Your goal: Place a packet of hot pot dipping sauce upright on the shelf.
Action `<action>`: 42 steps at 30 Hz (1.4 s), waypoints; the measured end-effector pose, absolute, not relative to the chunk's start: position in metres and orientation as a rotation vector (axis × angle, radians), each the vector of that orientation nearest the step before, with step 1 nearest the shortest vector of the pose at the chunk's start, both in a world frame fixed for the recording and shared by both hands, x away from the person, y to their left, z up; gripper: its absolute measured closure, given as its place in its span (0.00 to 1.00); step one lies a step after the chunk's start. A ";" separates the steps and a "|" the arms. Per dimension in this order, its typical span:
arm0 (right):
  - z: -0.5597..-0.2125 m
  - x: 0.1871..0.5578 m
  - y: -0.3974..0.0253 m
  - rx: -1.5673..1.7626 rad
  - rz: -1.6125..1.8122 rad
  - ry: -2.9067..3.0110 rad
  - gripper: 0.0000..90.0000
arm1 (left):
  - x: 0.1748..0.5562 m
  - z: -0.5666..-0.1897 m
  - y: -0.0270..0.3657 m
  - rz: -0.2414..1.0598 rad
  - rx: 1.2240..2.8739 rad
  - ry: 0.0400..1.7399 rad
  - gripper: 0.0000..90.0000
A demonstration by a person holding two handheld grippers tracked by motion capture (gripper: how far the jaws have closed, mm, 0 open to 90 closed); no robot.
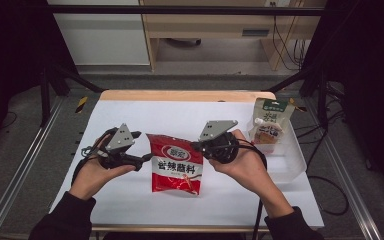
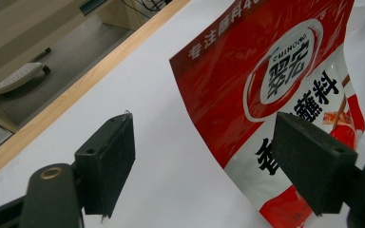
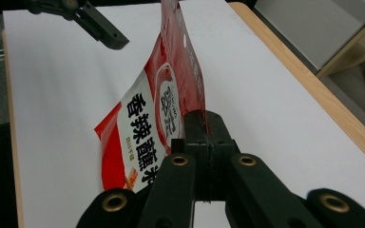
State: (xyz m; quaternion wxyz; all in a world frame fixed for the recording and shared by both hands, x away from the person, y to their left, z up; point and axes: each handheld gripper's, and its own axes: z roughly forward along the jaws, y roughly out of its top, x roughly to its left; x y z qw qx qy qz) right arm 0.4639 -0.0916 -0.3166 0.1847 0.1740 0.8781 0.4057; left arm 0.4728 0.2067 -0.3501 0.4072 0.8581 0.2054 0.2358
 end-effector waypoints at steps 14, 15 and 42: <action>-0.308 0.461 -0.086 0.429 1.158 2.497 1.00 | 0.481 -0.342 0.197 0.505 2.180 0.438 0.64; -0.307 0.461 -0.087 0.424 1.150 2.514 1.00 | 0.480 -0.340 0.195 0.493 2.194 0.423 0.70; -0.293 0.470 -0.080 0.310 0.805 2.689 0.37 | 0.462 -0.319 0.180 0.441 2.220 0.303 1.00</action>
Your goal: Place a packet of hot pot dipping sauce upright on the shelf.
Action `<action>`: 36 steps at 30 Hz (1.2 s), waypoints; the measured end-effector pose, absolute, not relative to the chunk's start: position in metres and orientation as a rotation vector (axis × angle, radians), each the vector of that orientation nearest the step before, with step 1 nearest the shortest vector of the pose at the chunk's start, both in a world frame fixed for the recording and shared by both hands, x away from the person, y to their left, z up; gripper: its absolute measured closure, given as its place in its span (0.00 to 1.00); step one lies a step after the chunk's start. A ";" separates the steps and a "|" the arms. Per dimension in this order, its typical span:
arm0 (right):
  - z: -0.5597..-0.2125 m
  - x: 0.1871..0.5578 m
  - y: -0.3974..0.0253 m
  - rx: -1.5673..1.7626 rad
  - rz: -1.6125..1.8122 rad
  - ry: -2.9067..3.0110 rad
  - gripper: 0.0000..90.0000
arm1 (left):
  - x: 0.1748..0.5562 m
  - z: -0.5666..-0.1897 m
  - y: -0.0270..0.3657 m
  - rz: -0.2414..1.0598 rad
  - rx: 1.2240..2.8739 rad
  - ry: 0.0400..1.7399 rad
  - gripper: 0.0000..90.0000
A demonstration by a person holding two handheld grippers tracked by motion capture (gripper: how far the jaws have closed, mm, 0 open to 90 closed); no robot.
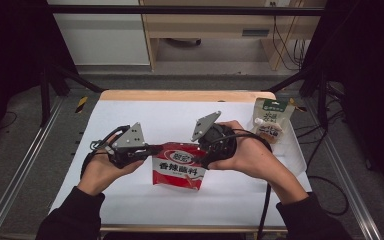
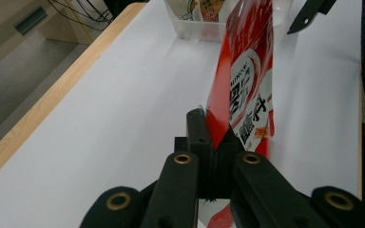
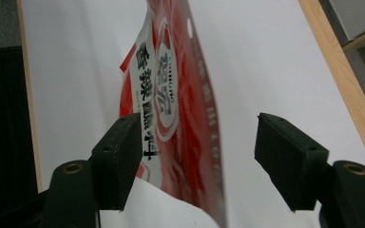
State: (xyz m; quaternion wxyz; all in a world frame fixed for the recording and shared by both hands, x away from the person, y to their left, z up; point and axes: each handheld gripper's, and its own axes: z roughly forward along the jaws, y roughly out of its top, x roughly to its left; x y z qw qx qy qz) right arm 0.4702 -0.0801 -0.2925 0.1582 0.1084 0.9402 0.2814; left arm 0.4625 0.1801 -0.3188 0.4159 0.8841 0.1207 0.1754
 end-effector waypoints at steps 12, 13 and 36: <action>-0.302 0.479 -0.071 0.298 0.744 2.757 0.46 | 0.462 -0.317 0.182 0.444 2.208 0.298 1.00; -0.302 0.479 -0.071 0.284 0.734 2.760 0.49 | 0.462 -0.316 0.182 0.444 2.209 0.297 1.00; -0.301 0.478 -0.075 0.255 0.715 2.758 0.96 | 0.462 -0.315 0.180 0.436 2.196 0.292 1.00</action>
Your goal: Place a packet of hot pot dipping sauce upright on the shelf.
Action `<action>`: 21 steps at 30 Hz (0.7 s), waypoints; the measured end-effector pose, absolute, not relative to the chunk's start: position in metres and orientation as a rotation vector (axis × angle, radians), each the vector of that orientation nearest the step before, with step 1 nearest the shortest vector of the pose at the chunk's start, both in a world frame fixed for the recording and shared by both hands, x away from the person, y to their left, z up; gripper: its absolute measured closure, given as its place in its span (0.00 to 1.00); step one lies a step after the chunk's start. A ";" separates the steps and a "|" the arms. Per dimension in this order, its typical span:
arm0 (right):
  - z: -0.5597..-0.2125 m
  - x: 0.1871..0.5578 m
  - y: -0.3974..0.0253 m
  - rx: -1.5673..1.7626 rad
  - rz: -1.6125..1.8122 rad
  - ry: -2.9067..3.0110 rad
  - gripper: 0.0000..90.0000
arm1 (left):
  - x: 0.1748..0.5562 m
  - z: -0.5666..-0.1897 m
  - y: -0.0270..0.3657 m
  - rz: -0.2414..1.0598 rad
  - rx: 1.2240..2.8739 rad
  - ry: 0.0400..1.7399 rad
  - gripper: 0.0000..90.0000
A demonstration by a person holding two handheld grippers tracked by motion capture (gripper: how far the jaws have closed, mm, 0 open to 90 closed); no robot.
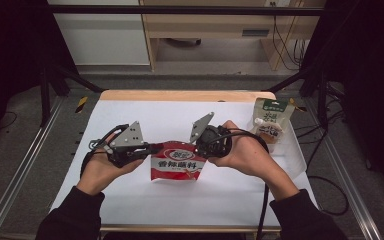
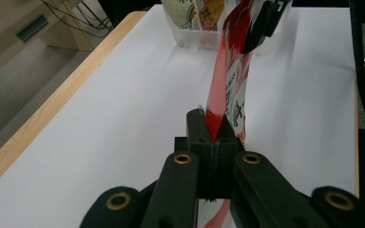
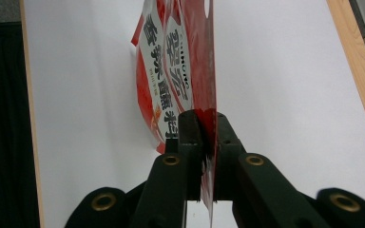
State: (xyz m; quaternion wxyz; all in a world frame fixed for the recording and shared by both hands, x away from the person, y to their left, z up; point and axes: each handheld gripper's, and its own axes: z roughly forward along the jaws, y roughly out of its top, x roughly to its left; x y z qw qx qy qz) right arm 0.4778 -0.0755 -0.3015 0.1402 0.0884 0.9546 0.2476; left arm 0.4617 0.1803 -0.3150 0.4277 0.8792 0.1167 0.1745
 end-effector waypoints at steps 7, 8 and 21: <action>-0.299 0.477 -0.076 0.265 0.728 2.757 1.00 | 0.461 -0.314 0.182 0.426 2.191 0.291 1.00; -0.299 0.476 -0.076 0.264 0.731 2.757 1.00 | 0.461 -0.314 0.183 0.426 2.186 0.288 1.00; -0.272 0.470 -0.079 0.208 0.695 2.712 1.00 | 0.456 -0.304 0.188 0.447 2.079 0.332 0.78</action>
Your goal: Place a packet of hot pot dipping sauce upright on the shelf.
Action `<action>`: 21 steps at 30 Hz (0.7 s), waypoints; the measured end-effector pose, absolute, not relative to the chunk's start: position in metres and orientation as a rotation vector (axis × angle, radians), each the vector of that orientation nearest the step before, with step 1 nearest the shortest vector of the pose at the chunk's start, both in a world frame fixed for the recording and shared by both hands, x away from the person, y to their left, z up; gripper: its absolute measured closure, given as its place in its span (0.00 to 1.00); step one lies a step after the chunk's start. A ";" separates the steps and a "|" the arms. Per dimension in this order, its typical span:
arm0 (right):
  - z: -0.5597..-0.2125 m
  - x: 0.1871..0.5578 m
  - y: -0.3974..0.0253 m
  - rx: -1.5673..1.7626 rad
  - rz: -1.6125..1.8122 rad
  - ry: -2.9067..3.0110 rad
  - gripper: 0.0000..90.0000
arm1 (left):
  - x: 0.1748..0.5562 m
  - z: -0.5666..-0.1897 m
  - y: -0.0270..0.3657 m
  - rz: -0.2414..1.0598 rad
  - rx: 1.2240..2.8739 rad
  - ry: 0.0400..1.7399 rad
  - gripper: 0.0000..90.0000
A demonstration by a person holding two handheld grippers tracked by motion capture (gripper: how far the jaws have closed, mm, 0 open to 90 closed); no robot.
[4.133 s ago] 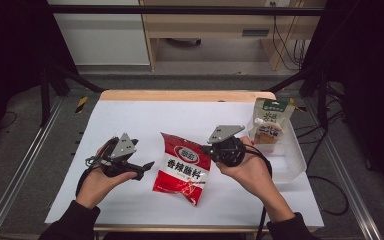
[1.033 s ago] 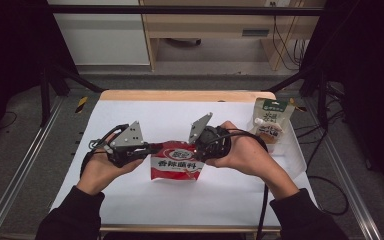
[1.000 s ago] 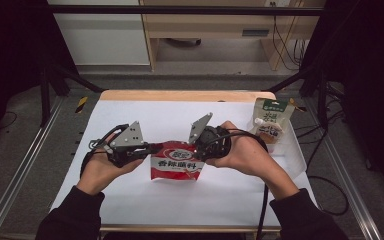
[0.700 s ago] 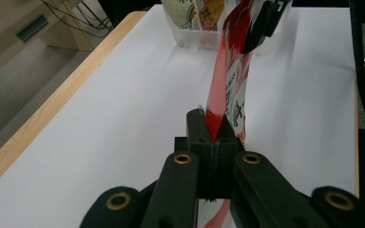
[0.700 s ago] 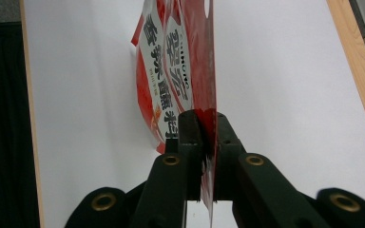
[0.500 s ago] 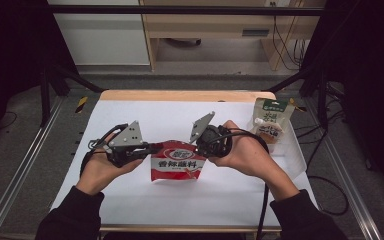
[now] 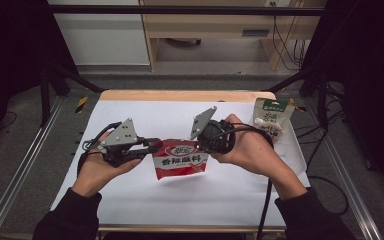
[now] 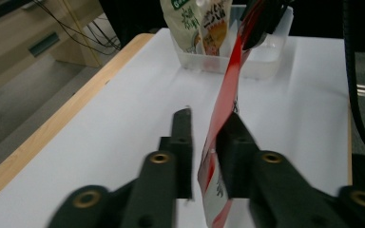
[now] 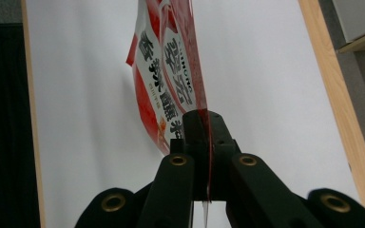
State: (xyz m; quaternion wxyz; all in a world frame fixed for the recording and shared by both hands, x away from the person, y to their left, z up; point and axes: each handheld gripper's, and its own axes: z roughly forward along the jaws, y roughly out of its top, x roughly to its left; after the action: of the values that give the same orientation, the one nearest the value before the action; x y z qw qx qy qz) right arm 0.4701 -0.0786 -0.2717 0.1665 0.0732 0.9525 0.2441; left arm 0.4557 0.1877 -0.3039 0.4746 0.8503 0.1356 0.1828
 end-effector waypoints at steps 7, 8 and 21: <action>-0.262 0.474 -0.090 0.236 0.691 2.684 1.00 | 0.458 -0.305 0.193 0.444 1.996 0.420 0.42; -0.260 0.476 -0.094 0.249 0.691 2.678 1.00 | 0.458 -0.307 0.194 0.444 1.989 0.429 0.41; -0.241 0.483 -0.129 0.364 0.697 2.622 1.00 | 0.449 -0.365 0.210 0.456 2.038 0.526 0.22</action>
State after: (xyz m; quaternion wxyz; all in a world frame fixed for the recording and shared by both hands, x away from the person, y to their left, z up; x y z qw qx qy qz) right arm 0.4829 -0.1292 -0.2409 0.2008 0.1304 0.9383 0.2495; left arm 0.4487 0.2102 -0.3653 0.4739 0.8332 0.2152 0.1865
